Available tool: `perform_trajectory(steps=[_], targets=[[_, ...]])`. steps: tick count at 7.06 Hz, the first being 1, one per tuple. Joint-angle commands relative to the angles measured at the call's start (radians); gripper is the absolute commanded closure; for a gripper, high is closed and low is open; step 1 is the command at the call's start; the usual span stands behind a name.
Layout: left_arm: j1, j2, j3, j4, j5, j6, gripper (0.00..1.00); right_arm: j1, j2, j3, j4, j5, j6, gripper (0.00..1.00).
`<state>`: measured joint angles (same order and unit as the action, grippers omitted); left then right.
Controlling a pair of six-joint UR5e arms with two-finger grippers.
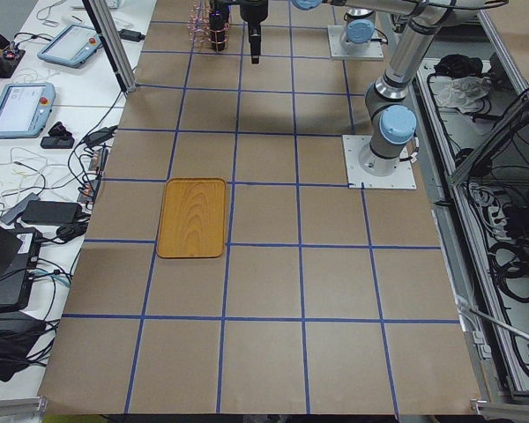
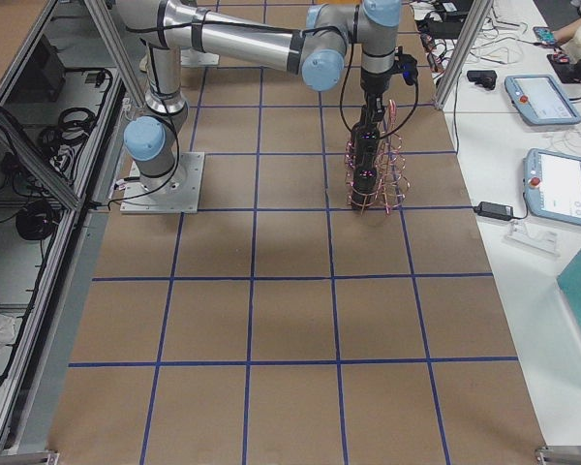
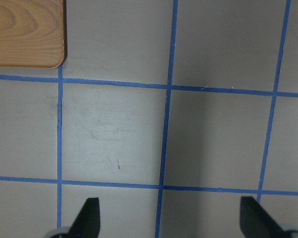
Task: Take wine from basket and place on tray
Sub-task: 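Lift the dark bottle out of the rack with the right gripper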
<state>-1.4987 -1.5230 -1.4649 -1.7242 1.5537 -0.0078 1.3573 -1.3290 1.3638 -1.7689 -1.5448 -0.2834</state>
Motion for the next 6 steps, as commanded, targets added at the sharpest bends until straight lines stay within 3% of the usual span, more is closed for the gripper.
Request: perform_trajectory(steps=[1, 4, 6], targets=[[0.0, 0.001, 0.0, 0.0, 0.0, 0.002, 0.0, -0.001, -0.103, -0.042, 0.095, -0.012, 0.033, 0.95], [0.0, 0.001, 0.0, 0.0, 0.0, 0.002, 0.0, 0.011, -0.246, -0.045, 0.285, 0.003, 0.166, 0.97], [0.0, 0.001, 0.0, 0.0, 0.0, 0.0, 0.0, 0.142, -0.254, -0.039, 0.292, -0.014, 0.243, 0.99]])
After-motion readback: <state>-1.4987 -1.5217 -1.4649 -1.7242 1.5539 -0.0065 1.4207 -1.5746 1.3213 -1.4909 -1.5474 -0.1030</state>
